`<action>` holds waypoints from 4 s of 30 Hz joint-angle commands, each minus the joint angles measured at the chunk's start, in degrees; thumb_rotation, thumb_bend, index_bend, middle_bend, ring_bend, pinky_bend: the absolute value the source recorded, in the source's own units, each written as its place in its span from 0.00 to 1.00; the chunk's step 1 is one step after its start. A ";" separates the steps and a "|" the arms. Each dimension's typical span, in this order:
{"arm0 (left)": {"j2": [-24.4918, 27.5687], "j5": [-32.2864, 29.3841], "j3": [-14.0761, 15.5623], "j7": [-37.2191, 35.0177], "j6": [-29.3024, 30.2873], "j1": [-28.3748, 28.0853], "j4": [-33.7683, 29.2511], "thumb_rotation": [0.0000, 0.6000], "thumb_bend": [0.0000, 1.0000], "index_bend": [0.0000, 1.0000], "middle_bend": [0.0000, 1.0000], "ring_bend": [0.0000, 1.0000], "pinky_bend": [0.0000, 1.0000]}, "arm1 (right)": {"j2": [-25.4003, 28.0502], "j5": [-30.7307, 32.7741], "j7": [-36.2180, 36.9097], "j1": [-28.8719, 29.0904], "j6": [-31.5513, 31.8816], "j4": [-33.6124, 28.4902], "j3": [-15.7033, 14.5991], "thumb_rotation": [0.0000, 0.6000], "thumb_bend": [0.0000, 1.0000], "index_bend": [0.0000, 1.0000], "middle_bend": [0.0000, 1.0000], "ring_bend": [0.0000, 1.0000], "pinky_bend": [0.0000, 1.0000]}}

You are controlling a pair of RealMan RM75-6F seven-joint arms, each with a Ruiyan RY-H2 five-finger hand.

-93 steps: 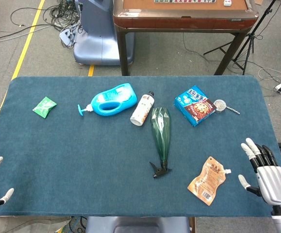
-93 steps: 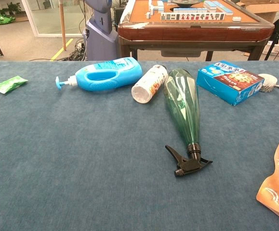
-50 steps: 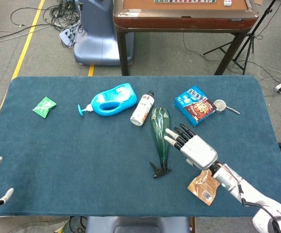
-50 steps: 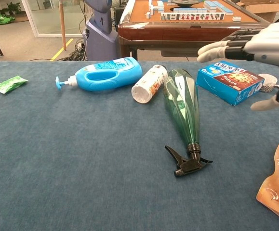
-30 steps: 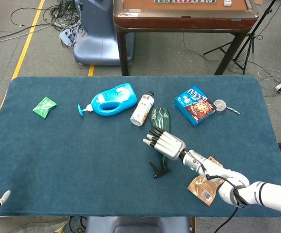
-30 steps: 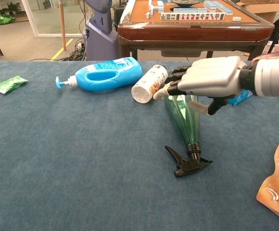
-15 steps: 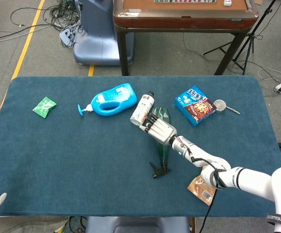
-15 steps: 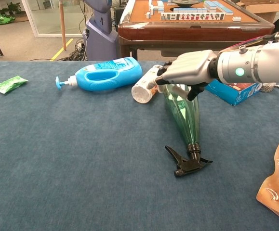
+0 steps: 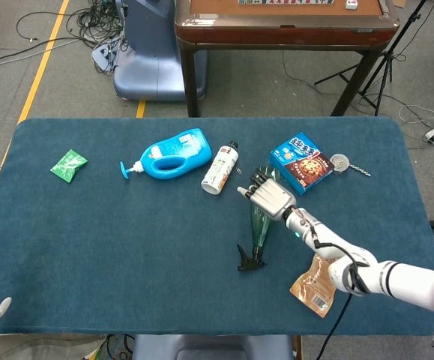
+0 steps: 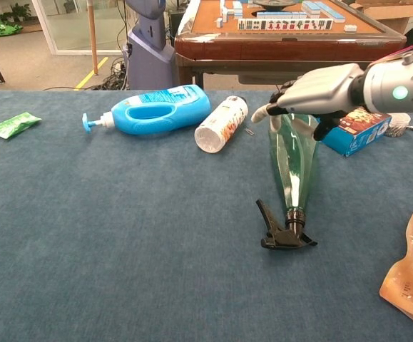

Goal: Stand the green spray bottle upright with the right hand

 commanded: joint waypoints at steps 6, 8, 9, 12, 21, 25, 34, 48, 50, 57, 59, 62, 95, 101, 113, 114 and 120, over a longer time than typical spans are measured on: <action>0.00 0.40 -0.03 0.58 0.03 -0.14 -0.56 1.00 0.26 0.06 0.00 0.00 0.00 | 1.94 -7.66 5.57 -3.66 7.42 -5.67 -1.42 1.00 0.00 0.12 0.18 0.00 0.00; 0.15 0.34 -0.03 0.77 0.10 -0.07 -0.76 1.00 0.26 0.06 0.00 0.00 0.00 | 1.90 -11.32 6.67 -4.06 8.13 -6.15 -2.41 1.00 0.00 0.14 0.17 0.00 0.00; 0.20 0.30 -0.02 0.80 0.15 -0.01 -0.82 1.00 0.26 0.06 0.00 0.00 0.00 | 1.87 -12.95 6.99 -4.18 8.35 -6.12 -2.96 1.00 0.00 0.14 0.17 0.00 0.00; 0.29 0.14 0.03 0.92 0.22 0.16 -0.95 1.00 0.26 0.06 0.00 0.00 0.00 | 1.27 -19.11 8.07 -4.59 9.28 -5.08 -5.22 1.00 0.00 0.15 0.17 0.00 0.00; 0.32 0.13 0.09 1.02 0.29 0.34 -1.00 1.00 0.25 0.06 0.00 0.00 0.00 | -0.63 -29.91 10.06 -4.55 10.01 -0.03 -9.85 1.00 0.00 0.17 0.17 0.00 0.00; 0.32 0.12 0.08 0.92 0.32 0.39 -0.93 1.00 0.26 0.06 0.00 0.00 0.00 | -1.94 -33.01 9.98 -4.50 10.92 2.85 -10.69 1.00 0.00 0.17 0.17 0.00 0.00; 0.23 0.01 0.12 0.67 0.52 0.66 -0.64 1.00 0.26 0.06 0.00 0.00 0.00 | -7.91 -36.63 11.29 -4.64 13.28 10.17 -10.65 1.00 0.02 0.22 0.17 0.00 0.00; 0.03 -0.37 0.06 -0.37 0.71 1.05 0.42 1.00 0.25 0.08 0.00 0.00 0.00 | -14.11 -39.56 12.05 -4.61 14.86 18.11 -11.18 1.00 0.14 0.30 0.18 0.00 0.00; 0.00 -0.39 0.07 -0.51 0.73 1.11 0.56 1.00 0.26 0.08 0.00 0.00 0.00 | -14.69 -39.79 12.11 -4.63 15.00 18.97 -11.28 1.00 0.16 0.32 0.18 0.00 0.00; -0.09 -0.49 0.02 -0.83 0.73 1.19 0.90 1.00 0.26 0.08 0.00 0.00 0.00 | -16.66 -40.52 12.66 -4.69 15.93 21.97 -11.37 1.00 0.27 0.43 0.22 0.02 0.00; -0.08 -0.58 0.03 -0.90 0.71 1.25 1.00 1.00 0.26 0.08 0.00 0.00 0.00 | -17.12 -40.66 13.12 -4.73 16.49 22.69 -11.27 1.00 0.32 0.49 0.24 0.04 0.00; -0.07 -0.70 0.02 -1.08 0.69 1.33 1.21 1.00 0.26 0.08 0.00 0.00 0.00 | -17.30 -40.55 14.57 -4.89 18.19 22.89 -10.55 1.00 0.37 0.57 0.28 0.07 0.00; 0.55 0.55 -0.05 0.04 0.76 0.85 -0.27 1.00 0.26 0.08 0.00 0.00 0.00 | 6.84 -8.97 45.43 -15.97 21.62 -15.84 6.13 1.00 0.43 0.67 0.35 0.13 0.04; 0.56 0.61 -0.03 0.42 0.50 0.68 -0.57 1.00 0.26 0.08 0.00 0.00 0.00 | 11.84 -2.84 49.63 -15.73 15.59 -19.92 7.79 1.00 0.43 0.67 0.35 0.13 0.04; 0.64 0.57 0.01 0.97 0.43 0.64 -1.00 1.00 0.26 0.08 0.00 0.00 0.00 | 16.71 2.63 54.72 -14.65 7.26 -21.89 9.82 1.00 0.42 0.67 0.35 0.13 0.04; 0.64 0.54 0.00 0.95 0.45 0.66 -1.00 1.00 0.25 0.08 0.00 0.00 0.00 | 16.79 2.64 55.13 -14.71 6.90 -21.70 9.90 1.00 0.42 0.67 0.34 0.13 0.04; 0.61 0.69 0.04 1.01 0.50 0.63 -1.02 1.00 0.26 0.08 0.00 0.00 0.00 | 16.80 2.45 56.14 -14.73 5.35 -20.86 10.02 1.00 0.39 0.66 0.32 0.13 0.04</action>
